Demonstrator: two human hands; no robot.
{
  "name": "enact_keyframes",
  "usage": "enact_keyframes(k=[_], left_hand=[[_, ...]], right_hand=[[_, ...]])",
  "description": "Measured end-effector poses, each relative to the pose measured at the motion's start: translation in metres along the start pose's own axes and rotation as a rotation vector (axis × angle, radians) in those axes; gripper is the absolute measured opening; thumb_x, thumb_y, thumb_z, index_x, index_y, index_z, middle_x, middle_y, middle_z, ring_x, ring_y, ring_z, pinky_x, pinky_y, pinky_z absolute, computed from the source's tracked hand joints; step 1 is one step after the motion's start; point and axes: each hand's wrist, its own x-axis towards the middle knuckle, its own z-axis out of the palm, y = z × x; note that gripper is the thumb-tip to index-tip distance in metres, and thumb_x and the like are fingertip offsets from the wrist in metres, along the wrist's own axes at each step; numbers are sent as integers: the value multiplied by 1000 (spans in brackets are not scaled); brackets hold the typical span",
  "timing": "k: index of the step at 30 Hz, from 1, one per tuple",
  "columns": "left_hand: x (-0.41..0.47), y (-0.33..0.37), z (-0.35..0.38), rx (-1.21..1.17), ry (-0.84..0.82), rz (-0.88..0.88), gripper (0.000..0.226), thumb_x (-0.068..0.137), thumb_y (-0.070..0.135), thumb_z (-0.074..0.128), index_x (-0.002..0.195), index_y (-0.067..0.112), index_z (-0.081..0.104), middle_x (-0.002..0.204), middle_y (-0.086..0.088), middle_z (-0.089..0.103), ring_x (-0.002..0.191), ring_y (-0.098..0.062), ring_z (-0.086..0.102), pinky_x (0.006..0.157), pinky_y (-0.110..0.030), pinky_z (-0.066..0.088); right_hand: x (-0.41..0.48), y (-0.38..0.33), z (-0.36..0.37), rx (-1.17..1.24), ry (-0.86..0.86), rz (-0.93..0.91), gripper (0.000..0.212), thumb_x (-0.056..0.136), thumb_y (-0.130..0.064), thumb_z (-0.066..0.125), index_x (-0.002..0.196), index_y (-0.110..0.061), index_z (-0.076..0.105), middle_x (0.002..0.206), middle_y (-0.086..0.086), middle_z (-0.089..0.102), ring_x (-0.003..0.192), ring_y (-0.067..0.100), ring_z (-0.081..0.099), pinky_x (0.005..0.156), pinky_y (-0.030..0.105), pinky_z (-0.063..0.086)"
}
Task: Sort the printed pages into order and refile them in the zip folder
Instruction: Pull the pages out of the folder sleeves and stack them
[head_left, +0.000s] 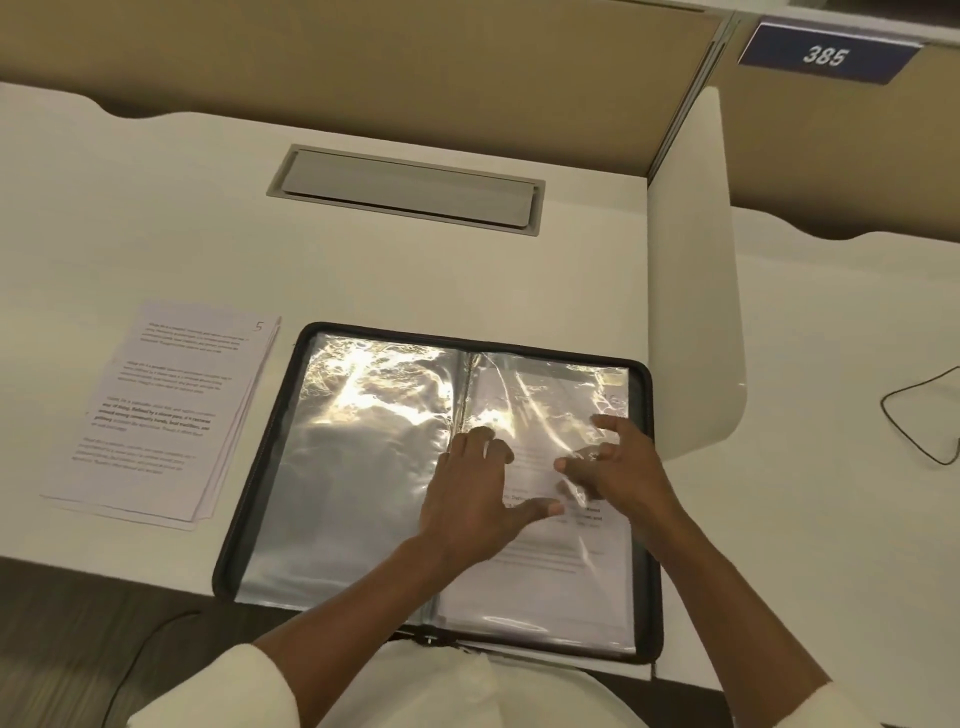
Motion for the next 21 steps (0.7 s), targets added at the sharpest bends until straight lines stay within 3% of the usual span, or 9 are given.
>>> enact_keyframes(k=[4,7,9,12,13,16,18,21], left_hand=[[-6,34,-4,-233,-63,-153,96,54,96,70,121,29,53,114,14,56,105,-9,56,88,-37,53],[-10,49,-8,-373,-84,-221,99,56,79,86,128,27,42,113,17,63,101,-8,64,81,-30,56],[-12,48,-8,-344,-25,-264,75,76,56,87,129,28,42,104,22,63,94,-4,64,71,-18,49],[-9,35,-11,-253,124,-404,17,92,36,76,102,34,63,90,19,70,86,-8,69,77,-33,58],[-8,27,-14,-271,144,-459,8,93,33,75,92,33,66,85,19,72,83,-7,70,79,-37,60],[-4,0,-28,-346,177,-548,11,89,26,76,80,30,71,76,16,74,74,-9,73,77,-39,63],[0,-21,-41,-316,222,-594,18,88,19,73,76,31,74,74,17,75,73,-10,73,77,-39,63],[2,-54,-60,-253,289,-675,20,88,20,73,73,32,75,75,15,75,75,-13,73,75,-41,64]], right_hand=[[-20,-9,3,216,-234,-32,76,78,-10,91,143,-21,52,103,11,80,91,29,79,77,36,65],[-26,-18,5,339,-345,-48,61,90,-15,80,144,-20,53,107,16,79,95,36,77,84,41,63],[-24,-22,4,386,-394,-62,52,96,-27,72,144,-20,53,111,19,78,98,38,76,92,47,61],[-14,-24,4,373,-330,-101,44,102,-39,61,139,-16,55,106,18,79,100,37,76,94,49,60],[-8,-24,4,315,-254,-112,45,102,-42,62,137,-15,57,103,11,80,97,31,77,92,47,61],[15,-10,0,-99,35,-244,46,95,-49,72,131,-23,62,105,-9,76,97,12,72,92,40,59],[30,4,-5,-363,173,-371,51,92,-46,77,135,-25,61,125,-6,66,115,15,63,96,44,56],[47,12,-11,-588,219,-438,68,94,-38,77,152,-20,47,155,3,47,145,26,42,109,51,48]])
